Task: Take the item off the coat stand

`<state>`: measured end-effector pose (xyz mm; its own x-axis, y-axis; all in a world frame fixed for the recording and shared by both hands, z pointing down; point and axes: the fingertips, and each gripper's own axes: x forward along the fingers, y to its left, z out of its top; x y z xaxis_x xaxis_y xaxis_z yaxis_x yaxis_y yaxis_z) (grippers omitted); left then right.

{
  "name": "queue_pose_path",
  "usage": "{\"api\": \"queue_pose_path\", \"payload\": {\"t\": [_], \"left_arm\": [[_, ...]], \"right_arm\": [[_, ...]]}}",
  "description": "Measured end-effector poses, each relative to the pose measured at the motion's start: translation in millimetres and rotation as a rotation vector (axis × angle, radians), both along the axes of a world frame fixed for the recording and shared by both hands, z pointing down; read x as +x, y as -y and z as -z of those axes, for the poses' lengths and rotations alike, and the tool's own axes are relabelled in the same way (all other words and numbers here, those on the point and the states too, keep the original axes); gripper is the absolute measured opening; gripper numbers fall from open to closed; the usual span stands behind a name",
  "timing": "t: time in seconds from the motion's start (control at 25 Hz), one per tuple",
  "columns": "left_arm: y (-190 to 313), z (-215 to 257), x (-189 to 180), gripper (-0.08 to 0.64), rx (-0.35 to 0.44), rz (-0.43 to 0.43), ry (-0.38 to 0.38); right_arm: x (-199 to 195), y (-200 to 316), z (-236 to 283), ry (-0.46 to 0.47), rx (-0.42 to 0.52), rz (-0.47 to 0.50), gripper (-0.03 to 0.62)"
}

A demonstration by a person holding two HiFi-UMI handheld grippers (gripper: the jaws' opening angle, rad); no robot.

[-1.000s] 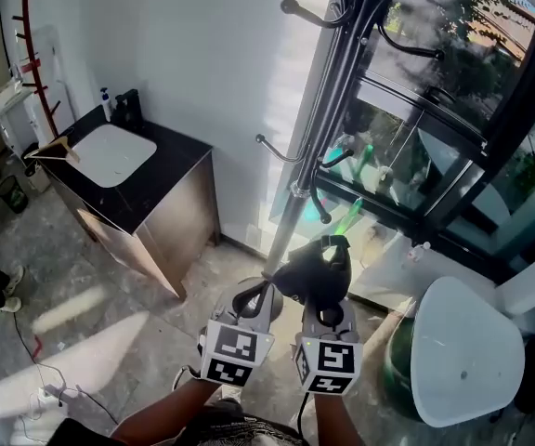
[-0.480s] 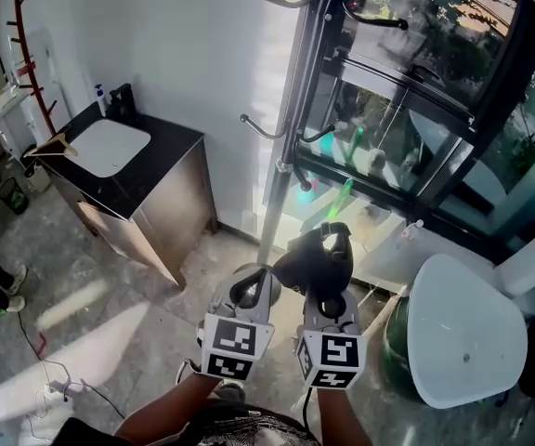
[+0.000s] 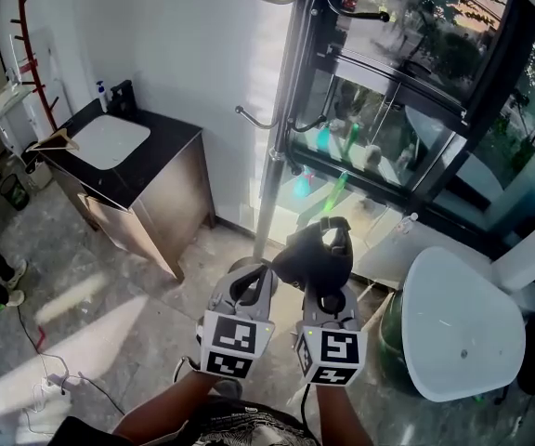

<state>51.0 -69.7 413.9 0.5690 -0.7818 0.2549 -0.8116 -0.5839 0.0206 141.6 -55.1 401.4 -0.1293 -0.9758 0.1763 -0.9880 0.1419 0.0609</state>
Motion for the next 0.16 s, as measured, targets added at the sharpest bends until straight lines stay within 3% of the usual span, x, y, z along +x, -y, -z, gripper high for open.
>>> {"api": "queue_pose_path", "payload": {"t": [0.16], "left_arm": [[-5.1,2.0,-2.4,0.003,0.005,0.007,0.000]], "right_arm": [[-3.3,-6.3,2.0,-0.006,0.005,0.011,0.012]]}}
